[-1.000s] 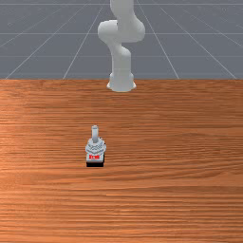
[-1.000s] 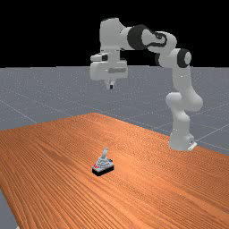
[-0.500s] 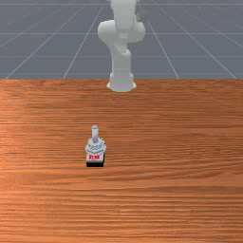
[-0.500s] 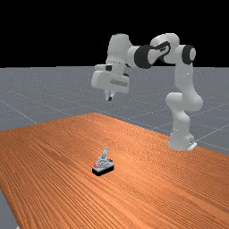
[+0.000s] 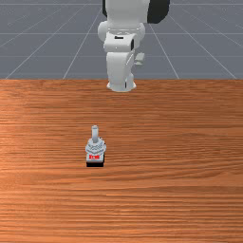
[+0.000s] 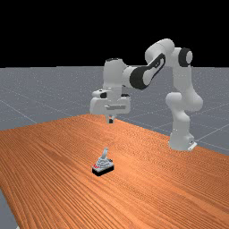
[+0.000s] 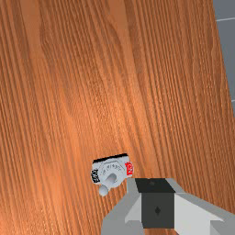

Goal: Turn on the trigger

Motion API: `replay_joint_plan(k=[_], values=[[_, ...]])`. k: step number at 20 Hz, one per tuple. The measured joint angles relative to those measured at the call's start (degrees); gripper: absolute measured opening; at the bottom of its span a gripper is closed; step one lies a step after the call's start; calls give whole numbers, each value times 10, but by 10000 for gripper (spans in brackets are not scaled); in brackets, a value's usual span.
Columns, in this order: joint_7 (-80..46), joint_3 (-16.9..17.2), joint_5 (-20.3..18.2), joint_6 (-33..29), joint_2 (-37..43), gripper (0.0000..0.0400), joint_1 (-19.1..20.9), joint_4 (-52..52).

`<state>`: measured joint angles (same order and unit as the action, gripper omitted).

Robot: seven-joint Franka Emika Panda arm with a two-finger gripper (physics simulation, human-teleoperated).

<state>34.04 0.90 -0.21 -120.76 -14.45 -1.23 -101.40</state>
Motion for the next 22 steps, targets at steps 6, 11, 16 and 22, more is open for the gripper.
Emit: replay_joint_plan(k=[6, 11, 16, 22], values=[[67, -7, -4, 17, -44, 0, 7, 16], [63, -8, -4, 30, -38, 0, 4, 3], [88, -11, -36, -43, 43, 0, 10, -121], [120, -18, -8, -51, 58, 0, 2, -142]])
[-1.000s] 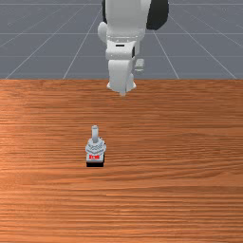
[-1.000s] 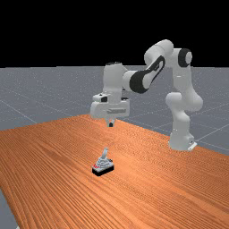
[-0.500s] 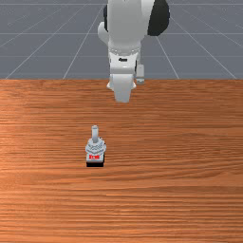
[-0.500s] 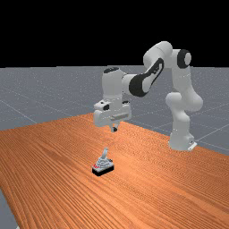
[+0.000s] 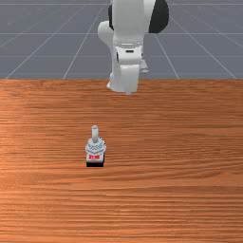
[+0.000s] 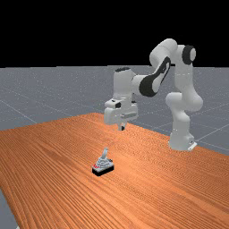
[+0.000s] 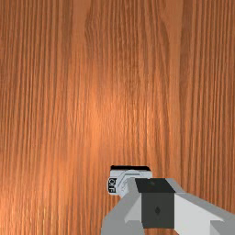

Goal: Turn on the trigger

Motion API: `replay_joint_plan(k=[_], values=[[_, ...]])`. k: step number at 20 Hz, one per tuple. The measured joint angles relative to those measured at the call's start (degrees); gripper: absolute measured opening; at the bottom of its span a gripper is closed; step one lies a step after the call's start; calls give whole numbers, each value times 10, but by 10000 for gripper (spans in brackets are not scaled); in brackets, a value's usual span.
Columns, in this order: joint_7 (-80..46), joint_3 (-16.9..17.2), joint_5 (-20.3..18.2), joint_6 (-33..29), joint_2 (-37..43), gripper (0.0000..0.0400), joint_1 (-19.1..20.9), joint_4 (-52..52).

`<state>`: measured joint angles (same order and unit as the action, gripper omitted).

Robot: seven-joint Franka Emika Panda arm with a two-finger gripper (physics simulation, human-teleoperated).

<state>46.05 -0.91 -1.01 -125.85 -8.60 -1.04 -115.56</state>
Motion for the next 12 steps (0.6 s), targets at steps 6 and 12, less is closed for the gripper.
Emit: replay_joint_plan(k=[6, 12], values=[[-71, 4, 31, -7, 21, 0, -7, -31], [-120, 8, 7, -57, -3, 0, -10, -51]])
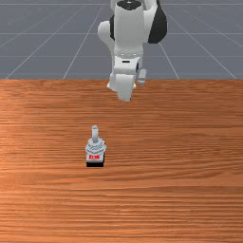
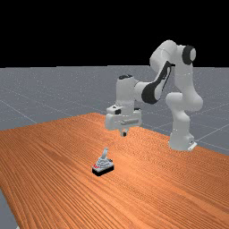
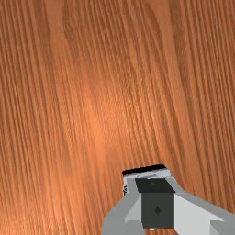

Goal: Turn on the trigger

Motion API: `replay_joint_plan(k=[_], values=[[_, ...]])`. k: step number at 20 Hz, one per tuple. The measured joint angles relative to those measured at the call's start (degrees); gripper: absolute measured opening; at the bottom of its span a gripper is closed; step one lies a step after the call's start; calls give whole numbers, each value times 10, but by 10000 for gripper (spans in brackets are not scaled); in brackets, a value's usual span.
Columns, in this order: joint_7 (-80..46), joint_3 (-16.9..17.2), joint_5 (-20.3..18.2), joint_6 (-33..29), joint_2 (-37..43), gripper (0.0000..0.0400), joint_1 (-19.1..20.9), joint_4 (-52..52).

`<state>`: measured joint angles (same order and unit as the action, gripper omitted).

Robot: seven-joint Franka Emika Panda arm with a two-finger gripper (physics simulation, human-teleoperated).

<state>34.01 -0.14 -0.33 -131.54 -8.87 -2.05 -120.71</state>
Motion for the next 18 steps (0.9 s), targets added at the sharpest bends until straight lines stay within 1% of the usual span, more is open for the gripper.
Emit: replay_joint_plan(k=[3, 4, 5, 6, 7, 8, 10, 11, 12, 13, 14, 15, 18], values=[[18, -1, -1, -21, -15, 0, 1, -8], [77, -9, -38, -25, -18, 0, 11, -10], [86, -11, -49, -30, -23, 0, 14, -11], [85, -11, -46, -38, -27, 0, 14, -13], [54, -5, -11, 29, -56, 0, 6, 31], [54, -5, -11, 40, -54, 0, 6, 24], [54, -5, -12, 14, -24, 0, 6, -20], [86, -8, -11, -43, 0, 0, 8, -64], [16, 0, 34, -40, 4, 0, -2, -67], [24, -1, 25, -43, 7, 0, -1, -72], [84, -8, -5, -45, 7, 0, 6, -73], [88, -11, -48, -47, 5, 0, 11, -73], [124, -18, -87, -55, -6, 0, 20, -75]])
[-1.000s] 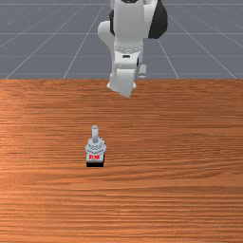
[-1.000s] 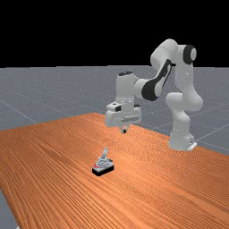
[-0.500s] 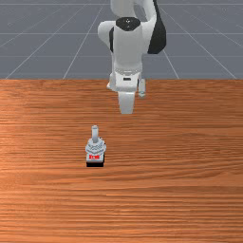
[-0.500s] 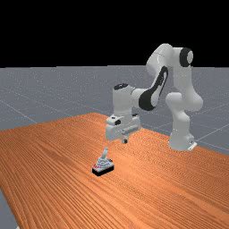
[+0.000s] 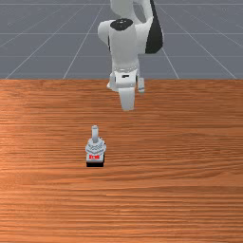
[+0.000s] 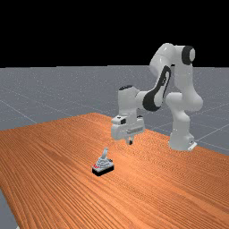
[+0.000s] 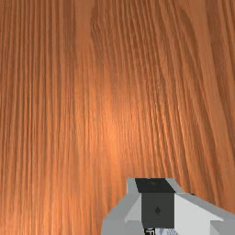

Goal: Turn on the trigger

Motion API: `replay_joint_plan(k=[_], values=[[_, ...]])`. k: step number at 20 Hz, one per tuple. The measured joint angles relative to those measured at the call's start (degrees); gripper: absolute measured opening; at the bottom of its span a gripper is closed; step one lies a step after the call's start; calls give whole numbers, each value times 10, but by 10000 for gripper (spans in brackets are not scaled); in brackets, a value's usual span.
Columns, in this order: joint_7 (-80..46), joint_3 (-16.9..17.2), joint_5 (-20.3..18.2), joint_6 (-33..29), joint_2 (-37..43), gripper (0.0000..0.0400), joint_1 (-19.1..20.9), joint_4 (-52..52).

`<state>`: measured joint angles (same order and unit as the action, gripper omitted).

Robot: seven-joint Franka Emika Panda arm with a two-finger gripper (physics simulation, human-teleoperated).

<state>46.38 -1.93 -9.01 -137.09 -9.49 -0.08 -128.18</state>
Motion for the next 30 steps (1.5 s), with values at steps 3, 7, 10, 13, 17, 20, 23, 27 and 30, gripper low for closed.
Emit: replay_joint_plan(k=[3, 7, 10, 13, 17, 20, 23, 27, 30], values=[[-105, 18, 56, -9, -3, 0, -13, 2], [-49, 39, 50, -4, -7, 0, 18, 7], [54, 39, 9, 10, -12, 0, 50, 18], [39, 44, 40, -6, -17, 0, 47, 13], [69, 33, -3, -28, -44, 0, 58, 13], [1, 55, 71, -50, -53, 0, 34, 7], [26, 43, 39, -49, -55, 0, 42, 8], [2, 50, 25, -51, -60, 0, 46, 10], [34, 54, 24, -47, -63, 0, 60, 16]])
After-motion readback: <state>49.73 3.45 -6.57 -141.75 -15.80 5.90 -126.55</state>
